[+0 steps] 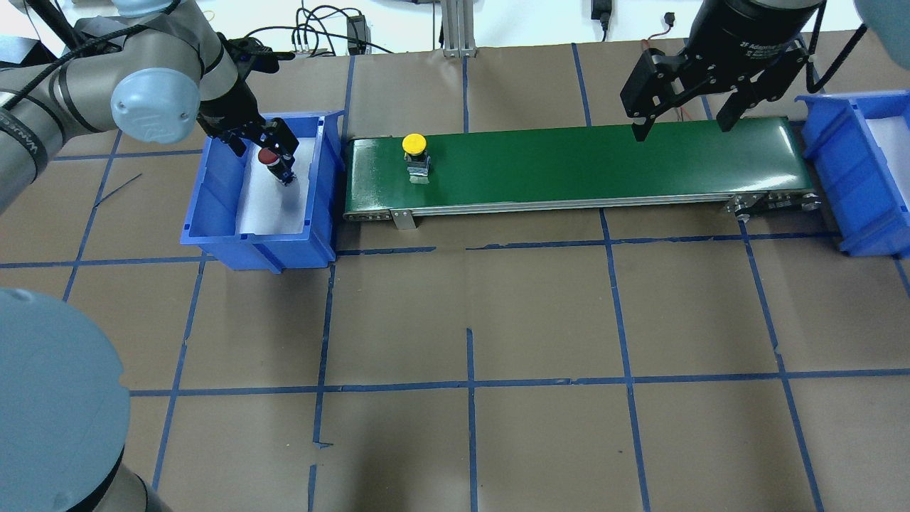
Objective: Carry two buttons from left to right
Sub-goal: 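Move the left gripper back over the red button in the bin, then lower the left gripper and grasp the red button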
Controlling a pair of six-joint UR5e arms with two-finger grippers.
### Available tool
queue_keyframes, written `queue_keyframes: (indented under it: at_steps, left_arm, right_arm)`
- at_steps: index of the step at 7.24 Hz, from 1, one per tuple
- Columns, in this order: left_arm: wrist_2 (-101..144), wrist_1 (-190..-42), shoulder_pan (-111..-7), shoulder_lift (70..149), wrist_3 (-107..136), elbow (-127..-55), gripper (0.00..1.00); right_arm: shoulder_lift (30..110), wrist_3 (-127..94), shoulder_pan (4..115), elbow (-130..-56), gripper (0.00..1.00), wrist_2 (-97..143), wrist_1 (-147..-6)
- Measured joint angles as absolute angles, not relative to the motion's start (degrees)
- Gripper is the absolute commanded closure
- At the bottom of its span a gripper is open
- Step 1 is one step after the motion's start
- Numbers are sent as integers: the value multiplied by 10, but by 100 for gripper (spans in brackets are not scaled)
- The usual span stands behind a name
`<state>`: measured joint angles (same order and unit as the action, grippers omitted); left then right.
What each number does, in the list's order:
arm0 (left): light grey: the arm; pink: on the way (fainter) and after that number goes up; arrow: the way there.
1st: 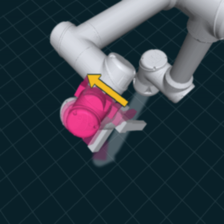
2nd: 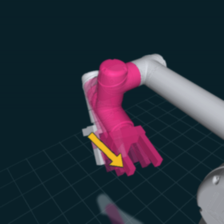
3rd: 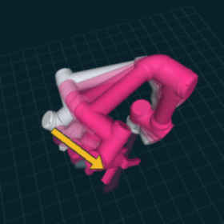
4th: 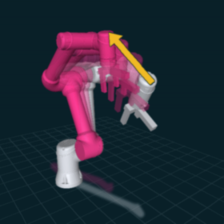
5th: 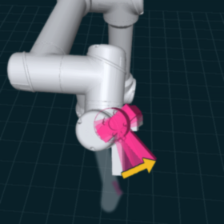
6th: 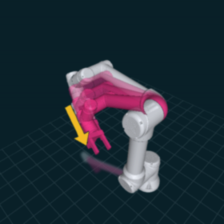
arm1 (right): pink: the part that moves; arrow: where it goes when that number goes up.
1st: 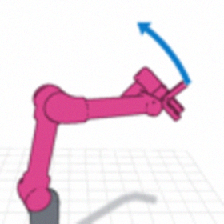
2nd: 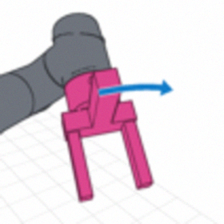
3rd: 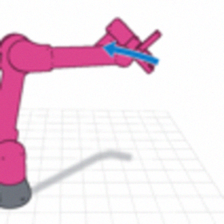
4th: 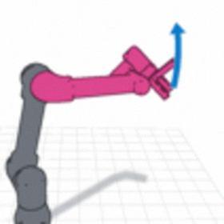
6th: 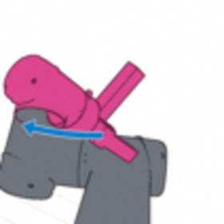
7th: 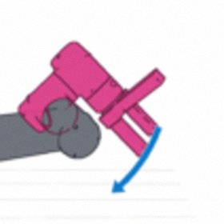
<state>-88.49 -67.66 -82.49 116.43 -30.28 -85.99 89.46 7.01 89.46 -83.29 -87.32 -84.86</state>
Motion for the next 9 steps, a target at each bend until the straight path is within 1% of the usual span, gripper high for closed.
queue_keyframes:
  at_steps: [6, 7, 8, 9]
  left_arm:
    - [-878, -606, -824, 1193, -452, -858, 2]
    - [-878, -598, -824, 1197, -482, -855, 5]
    - [-879, -594, -824, 1199, -502, -853, 5]
    - [-879, -592, -824, 1200, -517, -855, 12]
  right_arm:
    - [900, 62, 894, -835, 0, -882, -847]
    - [900, 62, 894, -835, 0, -882, -847]
    - [901, 62, 894, -835, 0, -882, -846]
    - [901, 62, 894, -836, 0, -882, -844]
